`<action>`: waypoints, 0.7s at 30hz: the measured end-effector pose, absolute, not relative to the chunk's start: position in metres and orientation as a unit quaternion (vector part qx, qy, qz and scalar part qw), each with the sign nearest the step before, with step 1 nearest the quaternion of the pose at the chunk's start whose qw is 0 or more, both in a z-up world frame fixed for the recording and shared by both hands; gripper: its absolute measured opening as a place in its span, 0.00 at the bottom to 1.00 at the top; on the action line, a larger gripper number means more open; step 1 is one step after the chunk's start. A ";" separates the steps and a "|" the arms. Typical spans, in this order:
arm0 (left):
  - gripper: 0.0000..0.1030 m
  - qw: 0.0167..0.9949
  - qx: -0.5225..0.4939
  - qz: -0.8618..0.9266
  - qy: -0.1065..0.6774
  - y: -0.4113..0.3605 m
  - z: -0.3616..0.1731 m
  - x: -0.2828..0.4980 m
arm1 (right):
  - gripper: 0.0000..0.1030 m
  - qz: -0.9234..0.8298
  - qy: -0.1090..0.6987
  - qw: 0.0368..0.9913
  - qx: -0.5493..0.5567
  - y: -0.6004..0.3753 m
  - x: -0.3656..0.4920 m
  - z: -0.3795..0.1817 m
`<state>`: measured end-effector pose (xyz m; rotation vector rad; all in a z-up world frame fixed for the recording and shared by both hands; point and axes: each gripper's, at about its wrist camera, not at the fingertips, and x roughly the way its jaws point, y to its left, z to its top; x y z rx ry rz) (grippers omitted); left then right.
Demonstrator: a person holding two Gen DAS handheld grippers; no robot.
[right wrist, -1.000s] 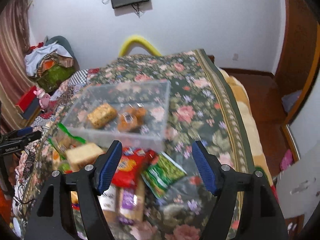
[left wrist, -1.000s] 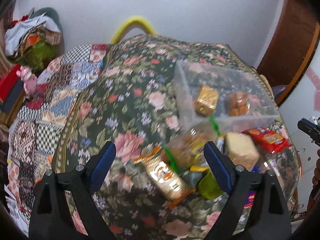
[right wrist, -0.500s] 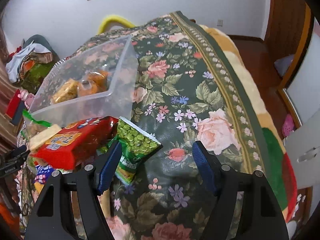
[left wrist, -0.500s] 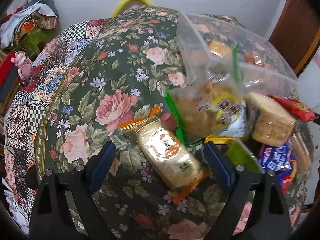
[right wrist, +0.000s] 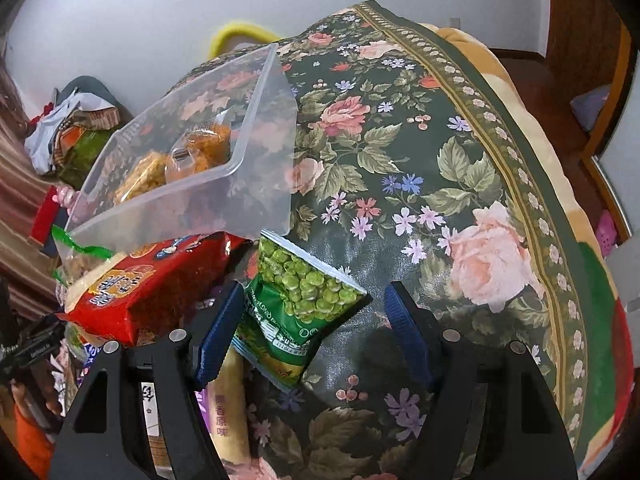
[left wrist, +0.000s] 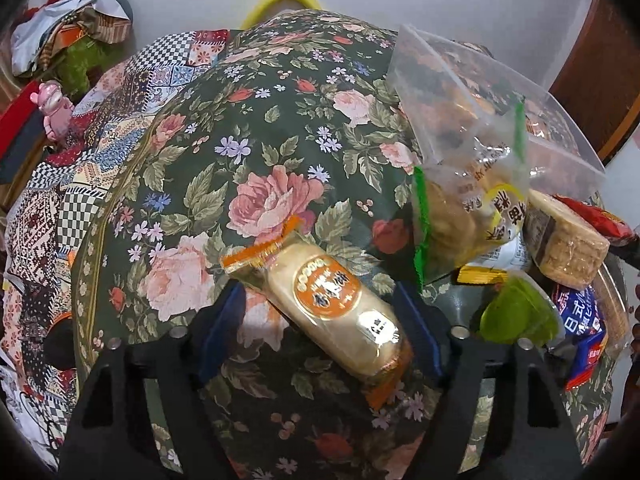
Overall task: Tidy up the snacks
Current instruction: 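Grasp the white rice cake with the left tool while the right tool grasps the green pea bag, then carry the rice cake and pea bag over the box and release both inside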
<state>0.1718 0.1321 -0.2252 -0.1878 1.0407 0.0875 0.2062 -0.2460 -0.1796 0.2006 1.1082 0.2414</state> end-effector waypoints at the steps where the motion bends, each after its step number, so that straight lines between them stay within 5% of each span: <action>1: 0.66 0.862 -0.092 0.040 0.496 0.132 -0.226 0.173 | 0.66 0.112 0.524 0.839 0.090 -0.246 0.205 -0.180; 6: 0.42 0.865 -0.095 0.029 0.491 0.130 -0.230 0.174 | 0.62 0.104 0.519 0.848 0.037 -0.236 0.195 -0.182; 9: 0.37 0.870 -0.079 0.022 0.486 0.125 -0.227 0.169 | 0.54 0.102 0.514 0.852 0.004 -0.233 0.190 -0.182; 12: 0.36 0.872 -0.061 0.019 0.485 0.122 -0.226 0.166 | 0.43 0.106 0.515 0.850 0.010 -0.240 0.186 -0.180; 21: 0.39 0.867 -0.080 0.030 0.491 0.130 -0.234 0.177 | 0.47 0.108 0.521 0.847 0.015 -0.237 0.197 -0.182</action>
